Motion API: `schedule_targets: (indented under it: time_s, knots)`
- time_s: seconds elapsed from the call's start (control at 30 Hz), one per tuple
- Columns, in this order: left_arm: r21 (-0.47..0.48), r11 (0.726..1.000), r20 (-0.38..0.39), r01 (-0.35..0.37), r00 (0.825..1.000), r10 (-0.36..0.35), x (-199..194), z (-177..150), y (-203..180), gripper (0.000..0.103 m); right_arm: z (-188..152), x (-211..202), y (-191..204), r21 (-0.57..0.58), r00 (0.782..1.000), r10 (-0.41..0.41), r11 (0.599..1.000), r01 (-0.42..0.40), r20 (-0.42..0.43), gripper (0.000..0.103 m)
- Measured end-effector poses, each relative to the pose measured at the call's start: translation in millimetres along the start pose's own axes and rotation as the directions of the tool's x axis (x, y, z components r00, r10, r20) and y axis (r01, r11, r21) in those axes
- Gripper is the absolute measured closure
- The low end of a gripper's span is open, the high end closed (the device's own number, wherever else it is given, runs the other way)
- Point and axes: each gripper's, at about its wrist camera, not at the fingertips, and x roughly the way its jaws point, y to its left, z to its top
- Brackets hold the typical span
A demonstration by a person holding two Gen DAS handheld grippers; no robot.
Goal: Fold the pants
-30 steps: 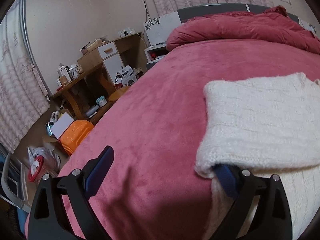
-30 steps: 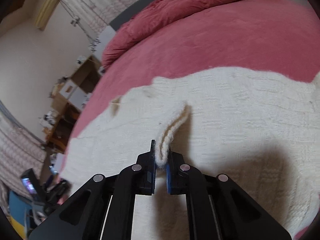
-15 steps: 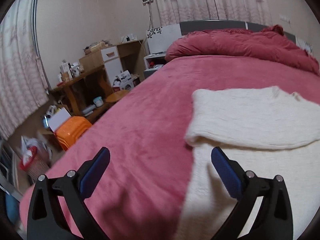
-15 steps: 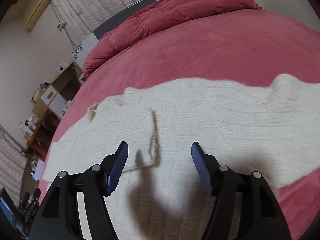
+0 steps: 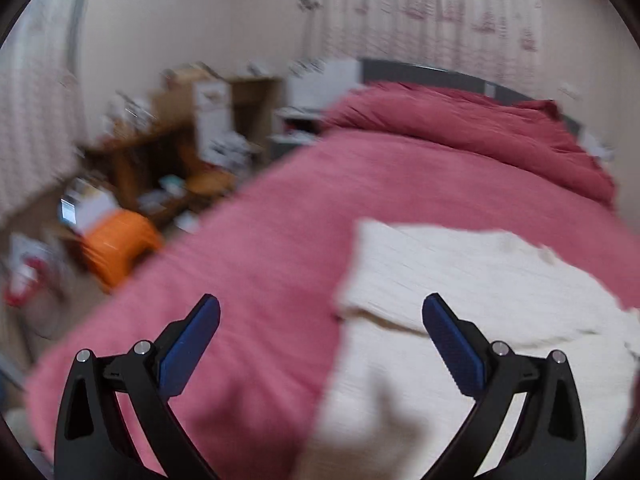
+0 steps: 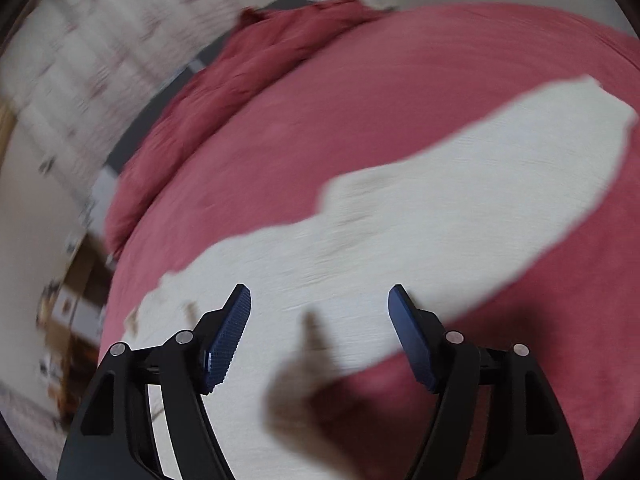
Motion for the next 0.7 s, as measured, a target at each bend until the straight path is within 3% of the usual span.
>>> schedule_targets:
  time_s: [0.07,0.23,0.33,0.4,0.5,0.57,0.63,0.7]
  knots:
    - [0.052,0.997,-0.058,0.052,0.997,-0.049,14,-15,-16,0.002,9,-9,-37,0.103,0.998,-0.063,0.993,0.061,0.017,0.034]
    - [0.207,0.971,-0.108,0.120,0.989,-0.099,50,-49,-39,0.002,26,-31,-113,0.315,0.993,-0.078,0.948,0.047,0.087,0.034]
    - [0.126,0.974,-0.235,0.190,0.959,-0.157,76,-54,-28,0.002,34,-33,-154,0.403,0.991,-0.031,0.915,-0.025,0.132,0.034]
    - [0.049,0.969,-0.245,0.241,0.944,-0.222,81,-53,-17,0.002,42,-34,-173,0.428,0.983,0.029,0.898,-0.105,0.180,0.035]
    - [0.049,0.970,-0.239,0.236,0.946,-0.218,82,-56,-18,0.002,54,-37,-186,0.408,0.972,0.018,0.906,-0.115,0.234,0.038]
    - [0.060,0.972,-0.241,0.226,0.949,-0.205,83,-58,-21,0.002,58,-32,-192,0.409,0.971,-0.005,0.908,-0.095,0.238,0.045]
    - [0.059,0.973,-0.240,0.225,0.949,-0.205,82,-60,-21,0.002,61,-28,-202,0.422,0.968,-0.020,0.902,-0.090,0.251,0.060]
    - [0.054,0.972,-0.239,0.229,0.948,-0.211,82,-60,-22,0.002,66,-25,-213,0.447,0.963,-0.022,0.888,-0.105,0.270,0.063]
